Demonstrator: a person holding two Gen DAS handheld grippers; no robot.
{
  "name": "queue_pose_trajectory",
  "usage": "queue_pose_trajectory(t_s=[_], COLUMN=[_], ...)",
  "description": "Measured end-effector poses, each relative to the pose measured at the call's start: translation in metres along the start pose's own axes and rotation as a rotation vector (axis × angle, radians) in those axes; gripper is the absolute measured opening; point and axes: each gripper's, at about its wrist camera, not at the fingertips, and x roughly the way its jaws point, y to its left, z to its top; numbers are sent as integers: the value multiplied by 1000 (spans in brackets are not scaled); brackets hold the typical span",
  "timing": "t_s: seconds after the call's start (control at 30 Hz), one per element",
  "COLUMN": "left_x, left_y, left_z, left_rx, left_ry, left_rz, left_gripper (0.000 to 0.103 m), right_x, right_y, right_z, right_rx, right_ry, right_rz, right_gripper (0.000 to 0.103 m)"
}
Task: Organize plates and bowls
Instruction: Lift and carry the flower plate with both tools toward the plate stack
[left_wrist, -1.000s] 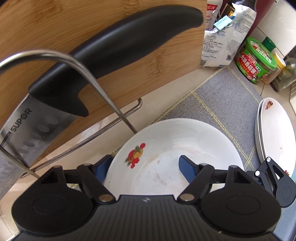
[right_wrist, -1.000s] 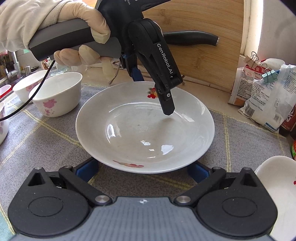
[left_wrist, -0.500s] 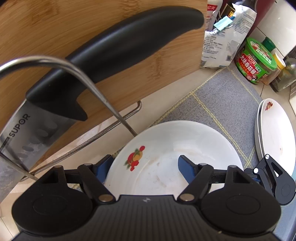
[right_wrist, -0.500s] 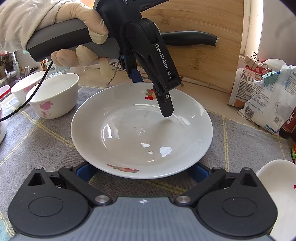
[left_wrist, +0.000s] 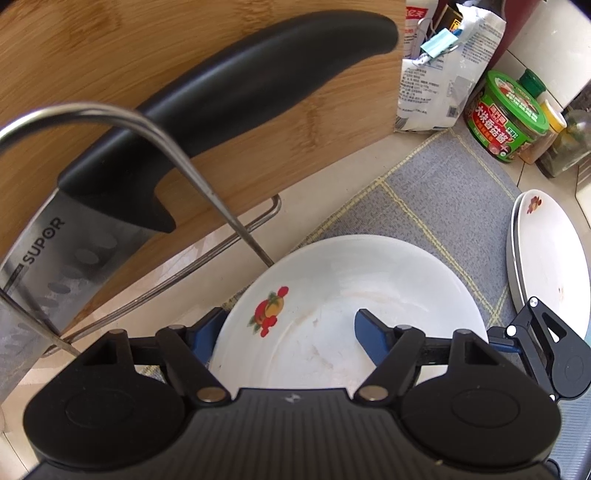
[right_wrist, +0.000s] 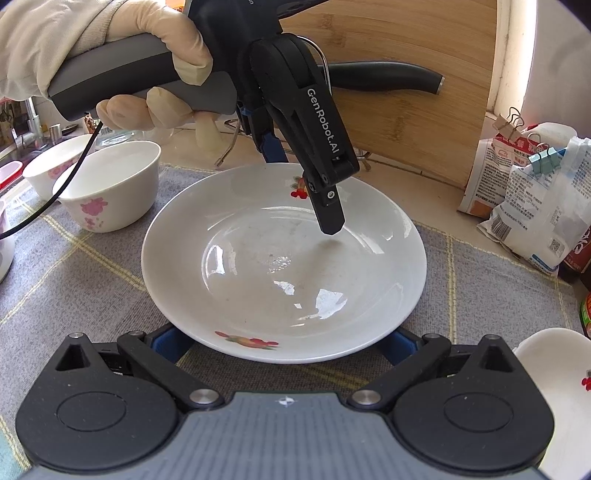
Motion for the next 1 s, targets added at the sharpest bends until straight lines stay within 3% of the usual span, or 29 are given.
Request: queue_pose_trajectory(t_s=[1.0], left_x=[-26], left_y=[-12], left_z=[-23], left_rx=[-2], left_ry=[-14], left_rz=[-9], left_gripper=[75], right_x=[-24], right_y=[9], right_z=[-1], right_rx=[-53], right_ry=[12], right_rz=[45], right_gripper=[103])
